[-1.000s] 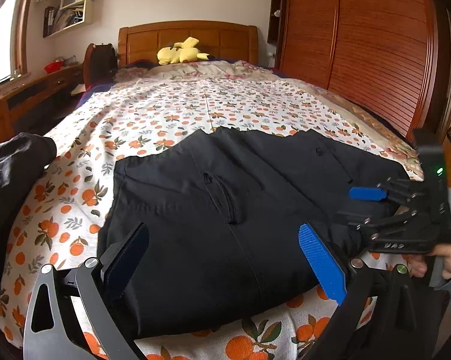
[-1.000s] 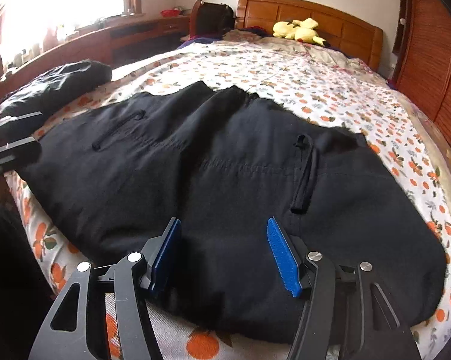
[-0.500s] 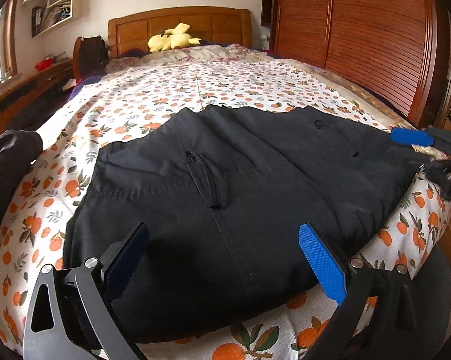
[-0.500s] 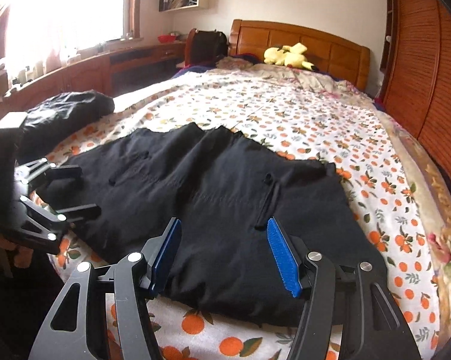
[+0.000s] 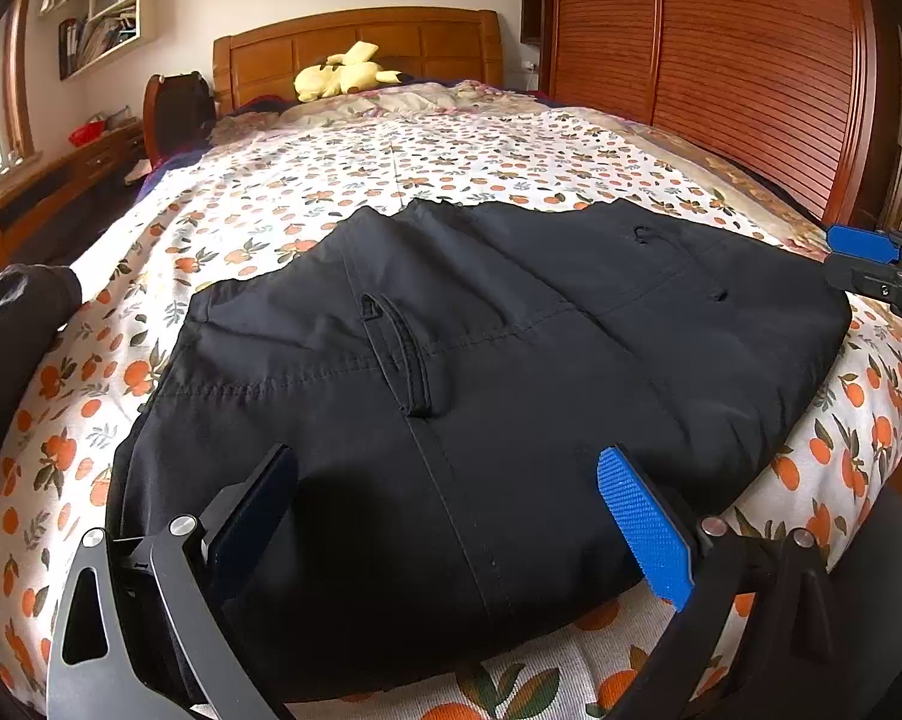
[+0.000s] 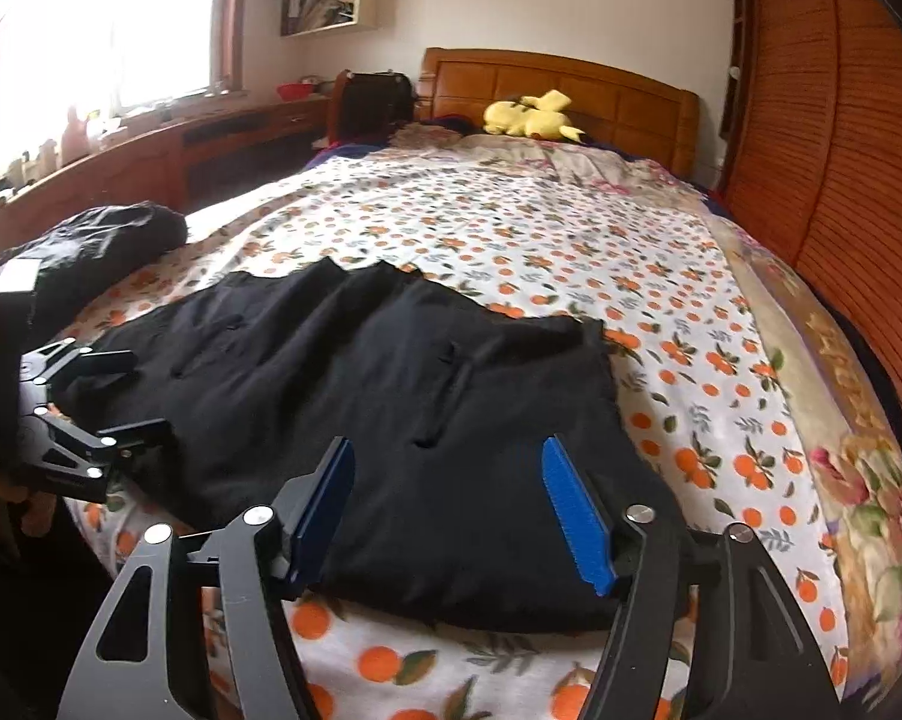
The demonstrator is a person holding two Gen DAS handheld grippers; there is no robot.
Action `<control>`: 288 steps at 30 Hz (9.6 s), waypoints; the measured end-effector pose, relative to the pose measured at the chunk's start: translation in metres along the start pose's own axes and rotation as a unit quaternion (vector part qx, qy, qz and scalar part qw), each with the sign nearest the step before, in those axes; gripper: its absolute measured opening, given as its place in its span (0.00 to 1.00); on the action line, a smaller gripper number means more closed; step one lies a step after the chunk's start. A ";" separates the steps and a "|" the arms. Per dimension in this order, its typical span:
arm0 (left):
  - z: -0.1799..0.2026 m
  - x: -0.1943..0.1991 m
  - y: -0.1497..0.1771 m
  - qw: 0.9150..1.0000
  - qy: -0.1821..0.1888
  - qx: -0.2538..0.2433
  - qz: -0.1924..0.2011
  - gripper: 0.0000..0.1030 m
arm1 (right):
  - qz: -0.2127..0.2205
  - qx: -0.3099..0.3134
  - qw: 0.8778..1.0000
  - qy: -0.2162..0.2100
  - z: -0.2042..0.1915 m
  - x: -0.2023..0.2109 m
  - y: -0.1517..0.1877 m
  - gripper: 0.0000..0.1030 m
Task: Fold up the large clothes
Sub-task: 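Move the right tool to the side edge of the folded black coat, then grasp the coat side edge with the right gripper, then fold the coat edge over onto the coat and open the right gripper, then grasp the folded coat with the left gripper, then hold the coat with the left gripper while moving the right tool to its other end, then grasp the coat end with the right gripper while the left gripper holds it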
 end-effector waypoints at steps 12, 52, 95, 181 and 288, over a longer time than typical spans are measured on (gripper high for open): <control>0.001 -0.003 0.001 1.000 0.000 -0.001 -0.005 0.98 | -0.039 -0.074 0.994 0.068 0.080 -0.032 0.023 0.72; 0.002 -0.004 0.000 1.000 0.000 -0.001 -0.006 0.98 | -0.076 -0.146 0.986 0.032 0.090 -0.018 0.052 0.68; -0.057 0.070 0.017 0.997 -0.022 0.048 0.056 0.98 | 0.022 -0.039 0.996 -0.078 -0.042 0.011 -0.047 0.08; -0.061 0.064 -0.018 0.998 -0.006 0.043 0.047 0.56 | -0.015 0.031 0.996 -0.083 -0.116 -0.026 -0.008 0.32; -0.133 0.127 0.120 0.987 -0.054 0.150 0.019 0.52 | -0.204 -0.060 0.967 -0.137 -0.141 -0.244 -0.052 0.80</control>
Point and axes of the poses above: each gripper's, at about its wrist camera, not at the fingertips, and x roughly against the way its jaws point, z to its right, y to its underside, the point moved 4 cm from there along -x, roughly the way its jaws point, and after that the axes turned 15 degrees about -x, right-handed, at the moved point
